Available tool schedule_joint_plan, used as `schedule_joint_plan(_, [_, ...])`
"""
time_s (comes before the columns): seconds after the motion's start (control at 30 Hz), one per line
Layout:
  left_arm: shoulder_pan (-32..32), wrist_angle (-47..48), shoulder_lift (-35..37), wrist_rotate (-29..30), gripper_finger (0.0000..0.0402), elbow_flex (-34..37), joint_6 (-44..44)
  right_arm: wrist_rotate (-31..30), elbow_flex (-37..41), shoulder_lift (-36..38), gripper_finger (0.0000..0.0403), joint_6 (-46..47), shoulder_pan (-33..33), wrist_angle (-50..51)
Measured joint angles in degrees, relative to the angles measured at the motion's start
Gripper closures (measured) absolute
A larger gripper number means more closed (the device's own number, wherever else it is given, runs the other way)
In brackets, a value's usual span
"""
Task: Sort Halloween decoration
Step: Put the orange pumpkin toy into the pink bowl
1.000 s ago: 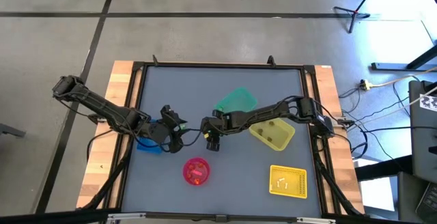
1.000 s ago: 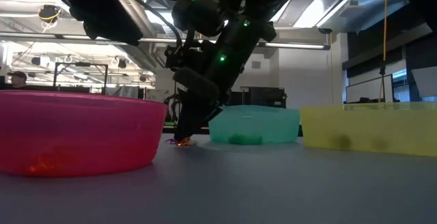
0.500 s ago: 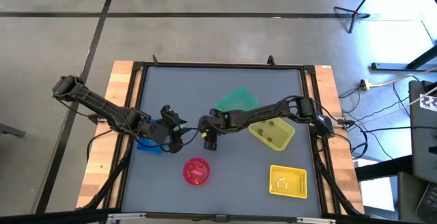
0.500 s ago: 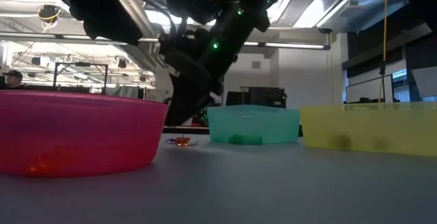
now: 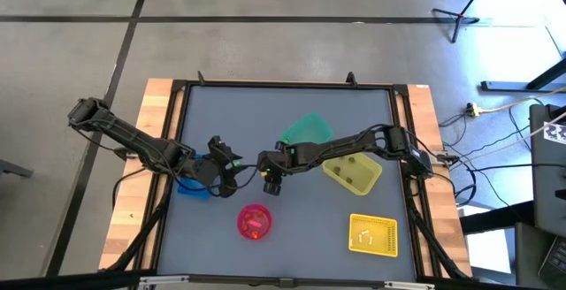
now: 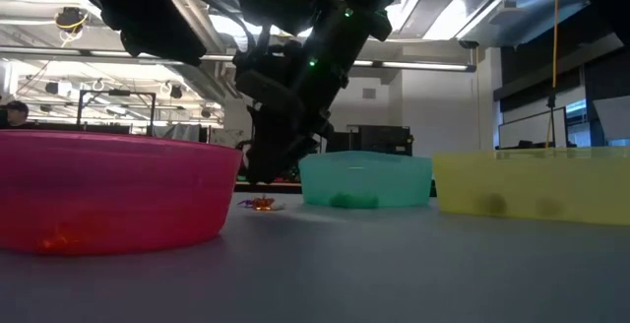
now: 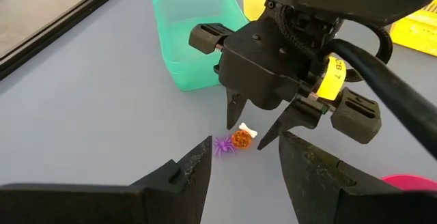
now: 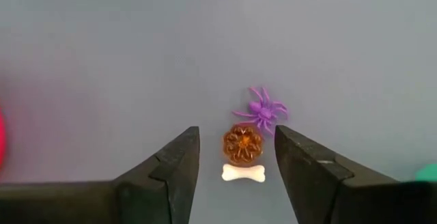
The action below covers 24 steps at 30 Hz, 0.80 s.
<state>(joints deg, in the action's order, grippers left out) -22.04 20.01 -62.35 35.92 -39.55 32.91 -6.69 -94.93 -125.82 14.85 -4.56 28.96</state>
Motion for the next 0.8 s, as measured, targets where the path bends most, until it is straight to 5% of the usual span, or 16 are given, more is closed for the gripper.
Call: schedule_joint_plan(0.8, [0.0,0.02,-0.04,0.0,0.0247,0.0,-0.07,-3.28,-0.14,-3.74,0.0214,-0.09,-0.76,0.76])
